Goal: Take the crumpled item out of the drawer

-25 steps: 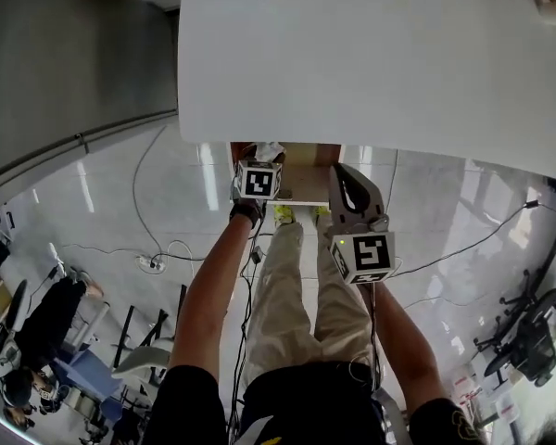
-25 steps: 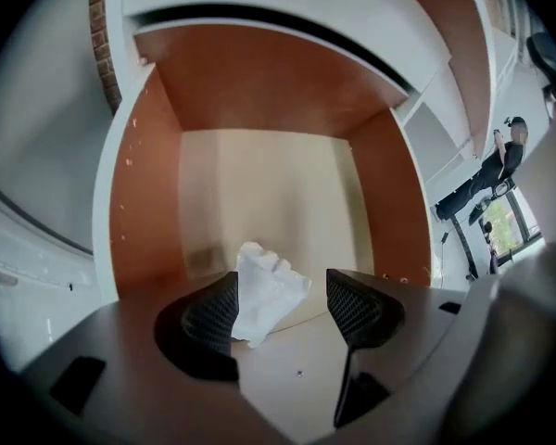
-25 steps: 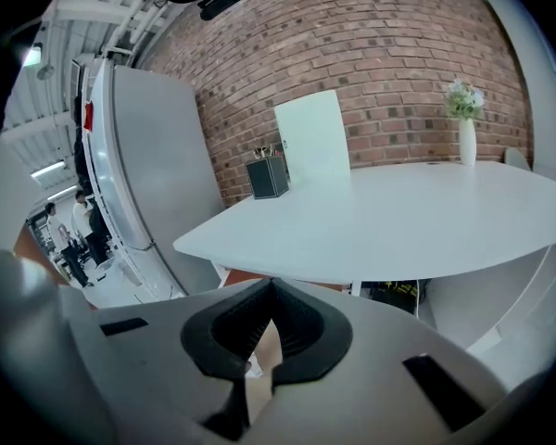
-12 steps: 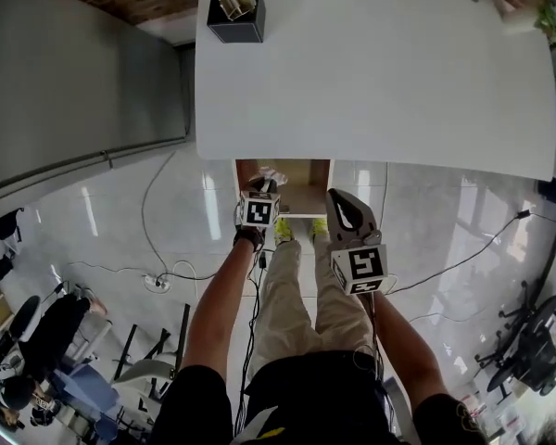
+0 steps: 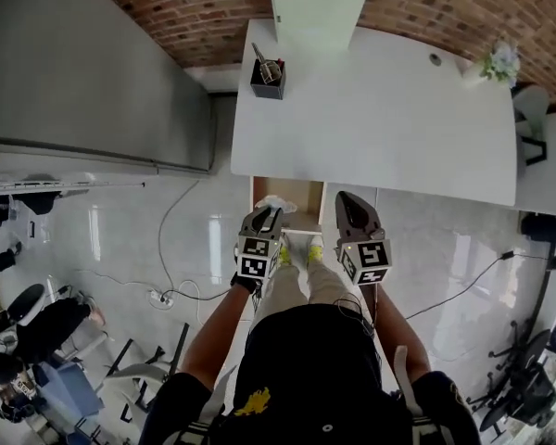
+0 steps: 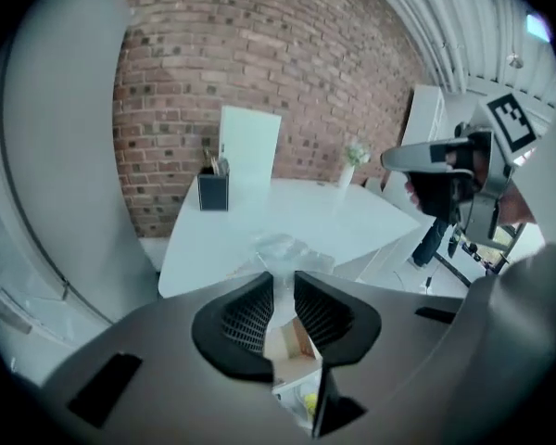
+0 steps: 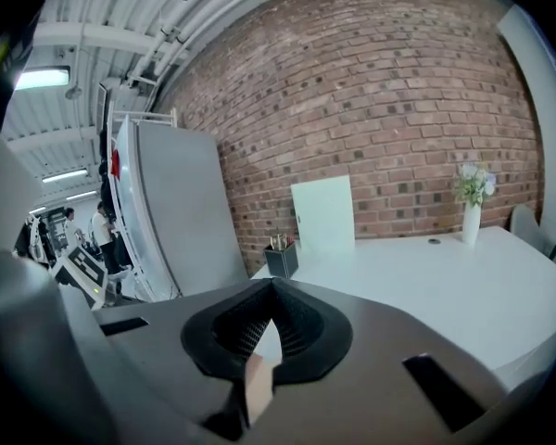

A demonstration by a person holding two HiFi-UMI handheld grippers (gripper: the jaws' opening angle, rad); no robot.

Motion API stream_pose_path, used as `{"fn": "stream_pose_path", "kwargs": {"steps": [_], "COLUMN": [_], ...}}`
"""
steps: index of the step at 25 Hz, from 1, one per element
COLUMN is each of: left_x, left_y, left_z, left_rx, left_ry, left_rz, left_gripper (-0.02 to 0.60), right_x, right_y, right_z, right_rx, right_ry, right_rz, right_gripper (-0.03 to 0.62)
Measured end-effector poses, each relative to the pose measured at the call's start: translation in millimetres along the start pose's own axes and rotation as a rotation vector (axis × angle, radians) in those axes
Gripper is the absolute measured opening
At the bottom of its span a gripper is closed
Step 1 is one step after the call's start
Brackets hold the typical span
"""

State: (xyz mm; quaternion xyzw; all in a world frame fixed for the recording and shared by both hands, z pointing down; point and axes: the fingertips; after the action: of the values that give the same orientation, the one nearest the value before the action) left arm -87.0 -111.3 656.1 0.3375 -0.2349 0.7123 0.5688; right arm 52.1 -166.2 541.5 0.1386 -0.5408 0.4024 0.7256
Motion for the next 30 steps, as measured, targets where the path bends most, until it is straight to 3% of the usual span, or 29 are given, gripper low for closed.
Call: {"fn": "stream_pose_path", "kwargs": {"steps": [5, 8, 10, 12, 21, 30], "left_x": [-102, -159, -189, -210, -269, -275], "left_y": [-7, -2, 4, 11, 31, 33], "left_z": [-62, -91, -108, -126, -181, -195], "left_rx": [-0.021, -0.045, -0.08, -0.097, -0.144, -0.145], "left_ry": [-0.212, -0.335, -0.412, -0.47, -0.645, -0.673], "left_rz": [0.012, 0.077, 0.124, 0.122, 0.106, 0.12], "left_gripper": [0.078, 0.078, 0.078, 0.077, 0.075, 0.075], "right_x": [-63, -97, -116, -131, -196, -202], "right_y": [8, 13, 16, 22, 42, 62], "right_z": [-32, -41, -44, -47, -50, -47], "right_rx": [-0.006, -0.014, -0.021, -0.028, -0.049, -0.072], "right_ry": [-0.066, -0.109, -0.136, -0.16, -0.276, -0.291], "right_rz": [-0.041, -0.064, -0.088, -0.107, -0.191, -0.215], "right_gripper": [0.025, 0.025, 0.025, 0.025, 0.025, 0.025]}}
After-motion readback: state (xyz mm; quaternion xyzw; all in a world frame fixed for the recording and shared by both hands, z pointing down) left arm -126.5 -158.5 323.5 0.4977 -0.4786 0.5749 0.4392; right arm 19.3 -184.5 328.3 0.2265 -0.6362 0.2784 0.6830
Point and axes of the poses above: the fingertips, and each gripper's own axes: z forward along the fingers, y to its left, x out of its underside, and after that the axes turned 11 degrees about -x, right-handed
